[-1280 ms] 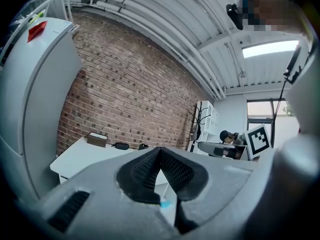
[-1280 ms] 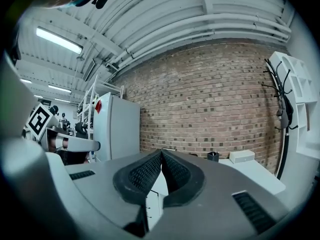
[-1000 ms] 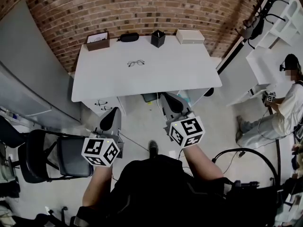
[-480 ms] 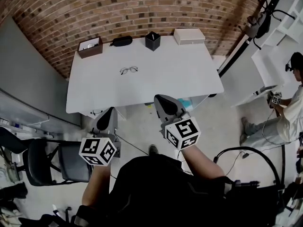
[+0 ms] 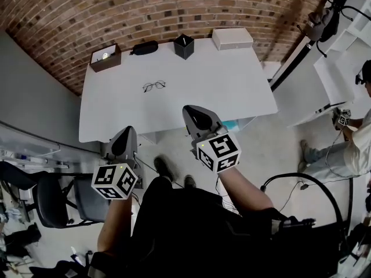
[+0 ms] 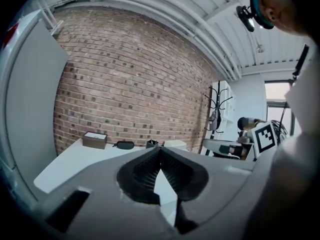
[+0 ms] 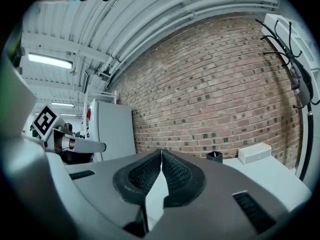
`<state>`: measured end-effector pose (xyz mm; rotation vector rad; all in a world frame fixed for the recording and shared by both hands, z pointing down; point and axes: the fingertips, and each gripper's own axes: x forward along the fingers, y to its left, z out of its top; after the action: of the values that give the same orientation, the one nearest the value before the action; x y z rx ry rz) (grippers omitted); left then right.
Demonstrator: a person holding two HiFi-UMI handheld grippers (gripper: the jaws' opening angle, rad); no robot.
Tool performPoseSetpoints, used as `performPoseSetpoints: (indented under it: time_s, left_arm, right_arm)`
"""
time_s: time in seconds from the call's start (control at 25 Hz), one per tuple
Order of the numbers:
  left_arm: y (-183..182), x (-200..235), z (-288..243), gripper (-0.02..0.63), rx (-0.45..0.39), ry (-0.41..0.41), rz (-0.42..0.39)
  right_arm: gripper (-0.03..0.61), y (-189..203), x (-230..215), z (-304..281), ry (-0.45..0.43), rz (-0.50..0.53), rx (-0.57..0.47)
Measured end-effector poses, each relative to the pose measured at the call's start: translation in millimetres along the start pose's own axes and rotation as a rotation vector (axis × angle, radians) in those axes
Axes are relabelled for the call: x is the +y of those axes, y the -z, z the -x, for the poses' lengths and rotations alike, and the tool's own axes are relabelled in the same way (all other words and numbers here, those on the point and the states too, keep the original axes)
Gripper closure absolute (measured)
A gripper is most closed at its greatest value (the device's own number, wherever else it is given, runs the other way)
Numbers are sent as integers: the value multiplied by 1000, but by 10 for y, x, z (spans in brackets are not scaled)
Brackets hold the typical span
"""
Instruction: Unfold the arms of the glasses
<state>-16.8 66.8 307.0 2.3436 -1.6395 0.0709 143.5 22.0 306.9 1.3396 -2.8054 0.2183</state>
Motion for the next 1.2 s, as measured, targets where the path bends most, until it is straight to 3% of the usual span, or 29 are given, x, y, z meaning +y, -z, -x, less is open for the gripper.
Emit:
performPoseSetpoints:
  time_s: [0.2,0.56,0.88,1.2]
  left_arm:
    - [-10,258,-244,606,-16,-13,24]
    - [-20,751,-824,606,32,52,68]
    - [87,1266,-1382,606,99,91,81]
    - [347,1744,-1859,604,217,131,98]
  right_arm:
    - [571,7,-49,-290,-1,39,22]
    - [570,165,-253,-1018,48,62,99]
    - [569,478,-454,-1758,92,4,176]
    - [569,848,-661,-2265,152,-2,292]
